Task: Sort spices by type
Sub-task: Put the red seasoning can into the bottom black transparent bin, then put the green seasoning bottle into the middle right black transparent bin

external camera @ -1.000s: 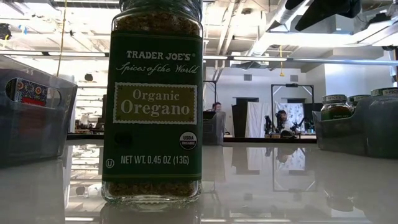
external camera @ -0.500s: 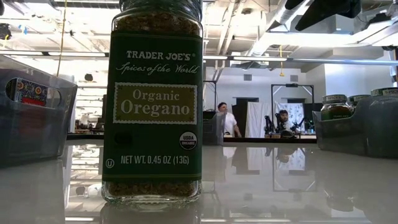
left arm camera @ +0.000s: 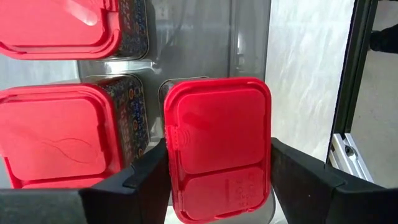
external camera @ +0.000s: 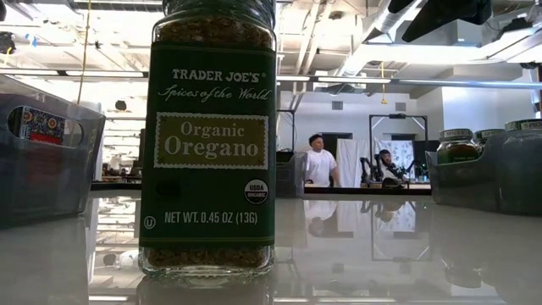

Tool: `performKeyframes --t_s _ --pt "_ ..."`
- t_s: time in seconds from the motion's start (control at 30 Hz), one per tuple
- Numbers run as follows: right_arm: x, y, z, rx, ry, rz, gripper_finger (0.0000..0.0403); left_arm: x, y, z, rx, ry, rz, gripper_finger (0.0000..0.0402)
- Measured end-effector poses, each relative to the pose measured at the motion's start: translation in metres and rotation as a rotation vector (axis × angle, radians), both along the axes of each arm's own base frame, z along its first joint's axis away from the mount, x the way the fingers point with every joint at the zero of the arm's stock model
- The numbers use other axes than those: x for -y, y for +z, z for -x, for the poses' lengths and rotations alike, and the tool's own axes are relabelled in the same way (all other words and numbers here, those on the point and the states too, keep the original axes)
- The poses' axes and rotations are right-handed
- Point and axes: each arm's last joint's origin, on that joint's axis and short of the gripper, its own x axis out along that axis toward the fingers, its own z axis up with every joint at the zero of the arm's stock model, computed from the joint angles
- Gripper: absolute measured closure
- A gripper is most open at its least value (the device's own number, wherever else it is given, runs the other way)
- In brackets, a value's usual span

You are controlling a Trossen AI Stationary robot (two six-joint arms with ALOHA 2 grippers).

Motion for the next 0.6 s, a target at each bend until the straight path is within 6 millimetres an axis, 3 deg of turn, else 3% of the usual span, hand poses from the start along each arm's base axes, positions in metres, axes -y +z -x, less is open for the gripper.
performKeyframes --t_s 0.33,0.6 --pt "-0.0002 0.0002 -0.0003 0.004 -0.001 -0.003 0.0143 -0.0007 -0.0001 0.0000 0.008 0.004 -0.013 0.0163" --pt "-0.0008 0.0010 -0.0014 0.018 0.000 -0.011 0.0143 -0.0021 -0.0005 0.0008 0.002 0.012 -0.029 0.0114"
